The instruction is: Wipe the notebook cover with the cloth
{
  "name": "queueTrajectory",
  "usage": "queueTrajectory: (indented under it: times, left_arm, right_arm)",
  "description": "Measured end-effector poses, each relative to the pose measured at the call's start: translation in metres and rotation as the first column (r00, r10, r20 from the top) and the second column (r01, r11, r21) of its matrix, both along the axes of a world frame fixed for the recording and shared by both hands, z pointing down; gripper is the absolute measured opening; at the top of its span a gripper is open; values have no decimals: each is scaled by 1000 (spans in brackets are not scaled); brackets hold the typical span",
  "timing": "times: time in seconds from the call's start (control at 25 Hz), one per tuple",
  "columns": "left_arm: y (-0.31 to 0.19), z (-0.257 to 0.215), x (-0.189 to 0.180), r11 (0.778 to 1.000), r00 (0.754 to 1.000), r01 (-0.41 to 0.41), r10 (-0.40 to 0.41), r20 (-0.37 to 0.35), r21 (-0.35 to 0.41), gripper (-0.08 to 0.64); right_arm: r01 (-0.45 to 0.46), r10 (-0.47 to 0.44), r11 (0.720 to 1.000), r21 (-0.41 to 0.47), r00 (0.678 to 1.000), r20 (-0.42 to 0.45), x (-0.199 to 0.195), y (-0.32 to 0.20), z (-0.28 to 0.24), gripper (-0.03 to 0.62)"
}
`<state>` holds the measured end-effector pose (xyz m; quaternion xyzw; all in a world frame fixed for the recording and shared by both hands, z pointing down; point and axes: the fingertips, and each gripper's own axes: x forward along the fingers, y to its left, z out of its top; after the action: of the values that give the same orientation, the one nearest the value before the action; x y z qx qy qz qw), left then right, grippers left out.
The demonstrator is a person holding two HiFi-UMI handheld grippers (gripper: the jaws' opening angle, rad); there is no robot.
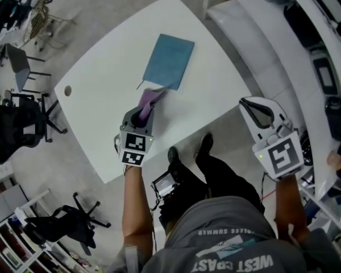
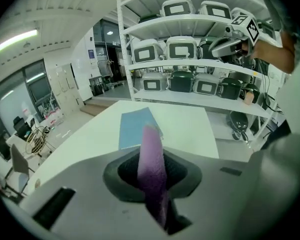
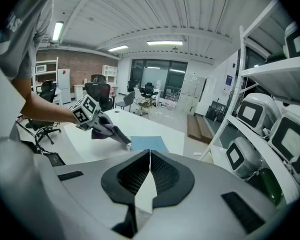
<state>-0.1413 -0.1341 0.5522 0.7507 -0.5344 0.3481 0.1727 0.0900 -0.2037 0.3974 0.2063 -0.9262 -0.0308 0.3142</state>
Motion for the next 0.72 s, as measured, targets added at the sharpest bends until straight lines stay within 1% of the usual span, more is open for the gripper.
queueTrajectory:
  times: [0.16,0.32,0.44,0.56,0.64,0.72]
  left_arm:
    - [-27,-22,-13,996,997,73,-73,17,52,51]
    - [-48,-24,-25,992,994,101,-104,46,71,51]
    - [-61,-10,-41,992,991,114,-118,65,60,51]
    - [-75,11,-50,993,991,117,-119,68,33,51]
    - [-83,27,-53,994,992,107,-107,67,9,51]
    - [-93,42,-47,997,994,79,-77,73,-17,51]
  right_arm:
    - [5,-5,1000,-1,1000,1,6,-12,0,31]
    - [9,-9,1000,-12,1000,-6,4,-18,4,31]
    - [-4,3,1000,-16,1000,-25,-1,-26,8,31]
    - [-25,24,999,-21,998,-50,-1,-37,12,31]
    - [-30,28,999,-32,997,-71,-3,-41,18,31]
    - [-31,27,999,-42,996,-82,-5,-46,25,31]
